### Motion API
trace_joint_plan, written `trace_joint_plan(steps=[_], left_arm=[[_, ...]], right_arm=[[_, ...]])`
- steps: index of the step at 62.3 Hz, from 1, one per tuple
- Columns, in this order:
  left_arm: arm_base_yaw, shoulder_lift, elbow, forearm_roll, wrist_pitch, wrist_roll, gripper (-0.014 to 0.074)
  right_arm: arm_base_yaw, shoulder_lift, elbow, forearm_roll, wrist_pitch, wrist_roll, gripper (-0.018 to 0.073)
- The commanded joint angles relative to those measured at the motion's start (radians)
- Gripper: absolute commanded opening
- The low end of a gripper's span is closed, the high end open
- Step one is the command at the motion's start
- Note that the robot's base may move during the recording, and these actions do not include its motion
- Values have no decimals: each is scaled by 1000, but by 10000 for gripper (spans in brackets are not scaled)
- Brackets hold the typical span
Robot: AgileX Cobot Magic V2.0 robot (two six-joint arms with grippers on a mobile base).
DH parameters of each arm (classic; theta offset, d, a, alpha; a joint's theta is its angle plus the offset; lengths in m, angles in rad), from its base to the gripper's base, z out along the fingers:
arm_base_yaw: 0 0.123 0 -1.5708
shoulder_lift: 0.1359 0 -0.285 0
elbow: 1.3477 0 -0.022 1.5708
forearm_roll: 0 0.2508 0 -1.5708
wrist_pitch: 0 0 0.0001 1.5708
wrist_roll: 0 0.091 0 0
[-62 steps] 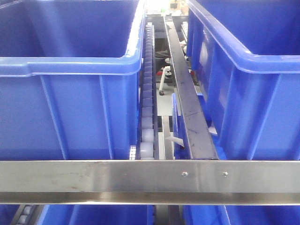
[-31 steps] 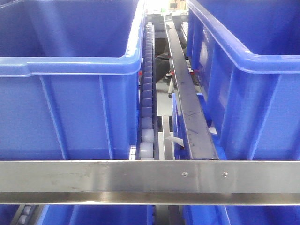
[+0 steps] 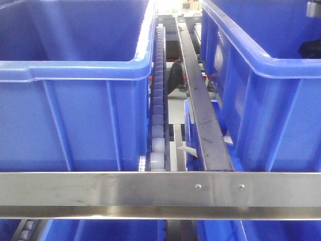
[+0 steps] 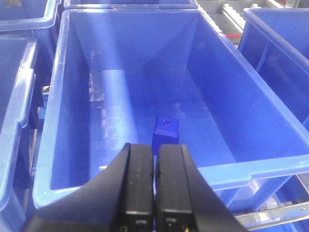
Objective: Pick and sort blue part to right shelf
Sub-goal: 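Lower the right gripper's part into a blue bin and open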
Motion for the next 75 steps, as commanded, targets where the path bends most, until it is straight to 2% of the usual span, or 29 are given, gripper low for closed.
trace_joint_plan(steps=[1,5,11,14,18,23,32,36,45,49,60,75], left_arm=[[-3,8,-25,-4,-87,-4,123],[-3,-2,-25,-4,-87,-4,123],[-3,-32,-25,5,-87,-4,123],[-3,-58,-25,15,-81,-4,123],[-3,-101,-25,41,-54,-4,124],[-3,-160,-25,113,7,-6,124],[-3,-277,-24,243,130,-88,123],[-3,-329,-24,272,179,-108,123],[-3,-336,-16,286,277,-106,124],[-3,-336,-1,274,262,-106,124],[-3,-341,51,238,159,-106,124],[-3,-341,137,199,-25,-106,124]], right_arm=[[1,-48,-37,2,-52,-1,281],[1,-48,-37,2,-52,-1,383],[1,-48,-37,2,-47,-1,593],[1,-50,-37,2,-41,-1,642],[1,-58,-37,2,-33,-1,619],[1,-78,-37,2,-21,-1,592],[1,-139,-37,2,-9,-1,496],[1,-173,-37,2,-2,-1,420],[1,-290,-31,2,35,-1,157],[1,-350,-31,2,53,-2,50],[1,-526,37,3,60,-2,62],[1,-861,328,3,-26,-2,62]])
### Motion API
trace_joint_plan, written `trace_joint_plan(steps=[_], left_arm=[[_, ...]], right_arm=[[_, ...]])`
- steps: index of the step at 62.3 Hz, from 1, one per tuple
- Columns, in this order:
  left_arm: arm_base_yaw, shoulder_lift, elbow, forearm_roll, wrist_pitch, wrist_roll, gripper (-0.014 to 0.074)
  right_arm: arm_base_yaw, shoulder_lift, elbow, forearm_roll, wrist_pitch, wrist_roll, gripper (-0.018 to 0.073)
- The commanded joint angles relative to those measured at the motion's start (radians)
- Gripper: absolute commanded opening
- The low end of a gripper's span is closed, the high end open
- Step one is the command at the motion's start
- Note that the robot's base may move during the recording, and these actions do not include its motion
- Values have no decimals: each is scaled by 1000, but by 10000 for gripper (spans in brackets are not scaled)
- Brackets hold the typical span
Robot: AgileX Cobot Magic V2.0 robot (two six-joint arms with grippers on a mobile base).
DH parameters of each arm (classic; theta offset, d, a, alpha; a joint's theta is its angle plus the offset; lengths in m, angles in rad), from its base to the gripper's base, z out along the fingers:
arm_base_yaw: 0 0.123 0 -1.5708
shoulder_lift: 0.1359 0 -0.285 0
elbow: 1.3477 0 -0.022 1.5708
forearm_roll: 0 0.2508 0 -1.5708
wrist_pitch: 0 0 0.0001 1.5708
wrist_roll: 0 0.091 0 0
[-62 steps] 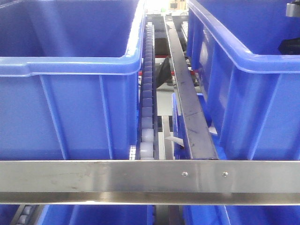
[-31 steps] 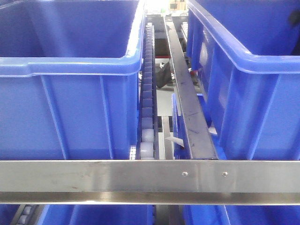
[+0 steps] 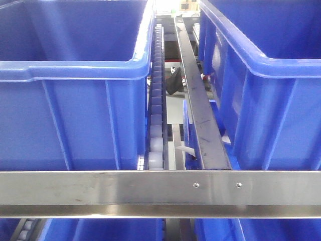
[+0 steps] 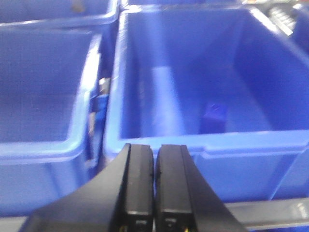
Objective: Pick and sort blue part to right shelf
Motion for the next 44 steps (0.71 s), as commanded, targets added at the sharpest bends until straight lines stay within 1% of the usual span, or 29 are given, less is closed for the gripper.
trace_joint_plan(steps=[1,7,14,23,29,35,44], left_arm=[[-3,-17,4,-3,-164,-10,124],[-3,-17,29,-3,-238,-10,124],[-3,-17,60,-3,-296,-10,124],[-3,-17,97,-3,-317,-10,123],[-3,-17,101,-3,-320,-10,123],[-3,-17,101,-3,-322,-10,123],[-3,-17,101,-3,-322,-10,123]], right_arm=[[-1,-147,87,7,-102,-2,62],[-1,-303,222,7,-143,-2,62],[-1,-497,367,7,-173,-2,62],[-1,-731,501,7,-187,-2,62],[-1,-872,546,7,-178,-2,62],[-1,-985,555,10,-175,-2,62],[-1,-1085,555,12,-201,-2,62]])
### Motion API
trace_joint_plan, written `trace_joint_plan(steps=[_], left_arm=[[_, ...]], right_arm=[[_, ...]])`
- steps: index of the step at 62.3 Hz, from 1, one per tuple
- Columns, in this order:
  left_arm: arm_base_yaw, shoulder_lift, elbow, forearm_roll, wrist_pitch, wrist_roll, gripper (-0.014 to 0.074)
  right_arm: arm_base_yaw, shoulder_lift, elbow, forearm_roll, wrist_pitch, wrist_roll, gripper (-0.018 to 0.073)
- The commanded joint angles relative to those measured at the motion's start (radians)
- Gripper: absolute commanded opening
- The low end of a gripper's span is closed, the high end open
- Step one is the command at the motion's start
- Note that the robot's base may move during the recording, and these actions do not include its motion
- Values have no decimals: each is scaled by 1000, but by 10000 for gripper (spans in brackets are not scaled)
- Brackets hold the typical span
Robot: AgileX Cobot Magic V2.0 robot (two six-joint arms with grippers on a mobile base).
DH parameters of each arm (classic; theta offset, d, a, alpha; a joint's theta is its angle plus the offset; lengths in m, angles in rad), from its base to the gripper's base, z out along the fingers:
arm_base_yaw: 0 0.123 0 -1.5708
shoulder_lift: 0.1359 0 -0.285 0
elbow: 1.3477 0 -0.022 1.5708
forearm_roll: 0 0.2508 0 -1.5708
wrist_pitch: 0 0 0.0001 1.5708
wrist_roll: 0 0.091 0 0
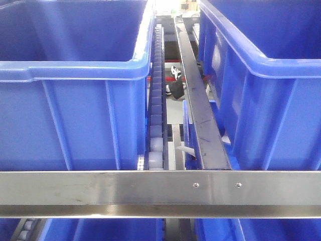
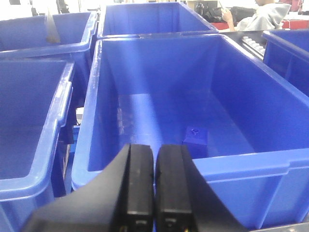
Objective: Pick and sort blue part to right shelf
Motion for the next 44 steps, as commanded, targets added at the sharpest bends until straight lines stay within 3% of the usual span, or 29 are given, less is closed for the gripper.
trace_joint_plan(steps=[1,37,44], left_arm=[[-3,-17,-24,3,-89,-10,123],[-3,-17,-20,3,-92,-10,124],[5,-18,-15,-94,-110,-9,124]], right_arm=[[-1,-22,-24,12,-108,-2,62],[-1,-29,-24,12,-104,-2,62],[-1,-29,-24,12,-103,-2,62]])
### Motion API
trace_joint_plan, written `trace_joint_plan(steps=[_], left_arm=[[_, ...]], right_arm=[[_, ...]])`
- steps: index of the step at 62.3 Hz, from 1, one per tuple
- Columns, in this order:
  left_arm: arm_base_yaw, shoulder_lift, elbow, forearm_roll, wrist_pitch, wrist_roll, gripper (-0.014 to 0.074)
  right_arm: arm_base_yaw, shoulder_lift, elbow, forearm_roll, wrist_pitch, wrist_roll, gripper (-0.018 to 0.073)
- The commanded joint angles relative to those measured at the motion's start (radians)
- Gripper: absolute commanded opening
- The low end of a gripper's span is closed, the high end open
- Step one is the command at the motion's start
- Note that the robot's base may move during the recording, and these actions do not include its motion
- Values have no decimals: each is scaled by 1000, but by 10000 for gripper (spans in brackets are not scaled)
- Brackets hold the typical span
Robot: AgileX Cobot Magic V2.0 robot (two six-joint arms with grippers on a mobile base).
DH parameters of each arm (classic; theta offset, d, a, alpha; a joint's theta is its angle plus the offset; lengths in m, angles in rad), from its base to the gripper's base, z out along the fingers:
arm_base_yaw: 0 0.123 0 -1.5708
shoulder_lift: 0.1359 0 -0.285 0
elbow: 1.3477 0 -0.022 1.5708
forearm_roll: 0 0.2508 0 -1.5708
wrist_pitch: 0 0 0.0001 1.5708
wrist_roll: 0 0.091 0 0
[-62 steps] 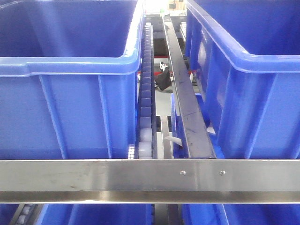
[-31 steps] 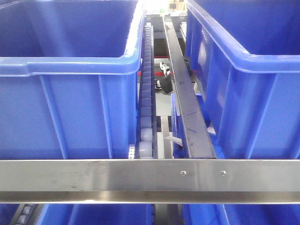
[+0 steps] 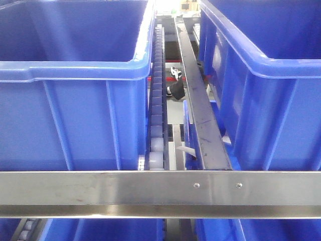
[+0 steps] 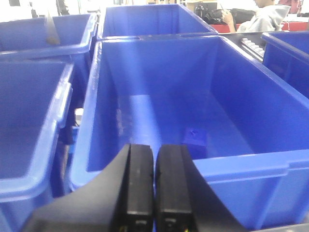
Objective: Pick and sort blue part to right shelf
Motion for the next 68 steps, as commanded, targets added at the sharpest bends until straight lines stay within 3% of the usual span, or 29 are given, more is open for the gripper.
trace_joint_plan(steps=[1,9,17,24,37,41,68], left_arm=[[9,-18,-22,-69,-101,-5,124],[96,-18,15,-222,-159,168,124],[212,-18,118,-296,-298,178,124],[270,-18,232,-316,-432,178,124],[285,-18,439,-348,-642,178,123],[285,-18,431,-348,-564,178,123],[285,-18,436,-348,-564,178,123]], right_arm=[[-1,-11,-24,12,-87,-2,62],[-1,-11,-24,12,-86,-2,62],[-1,-11,-24,12,-86,-2,62],[-1,-11,-24,12,-86,-2,62],[-1,-11,-24,12,-83,-2,62],[-1,-11,-24,12,-80,-2,62],[-1,-11,-24,12,-78,-2,62]])
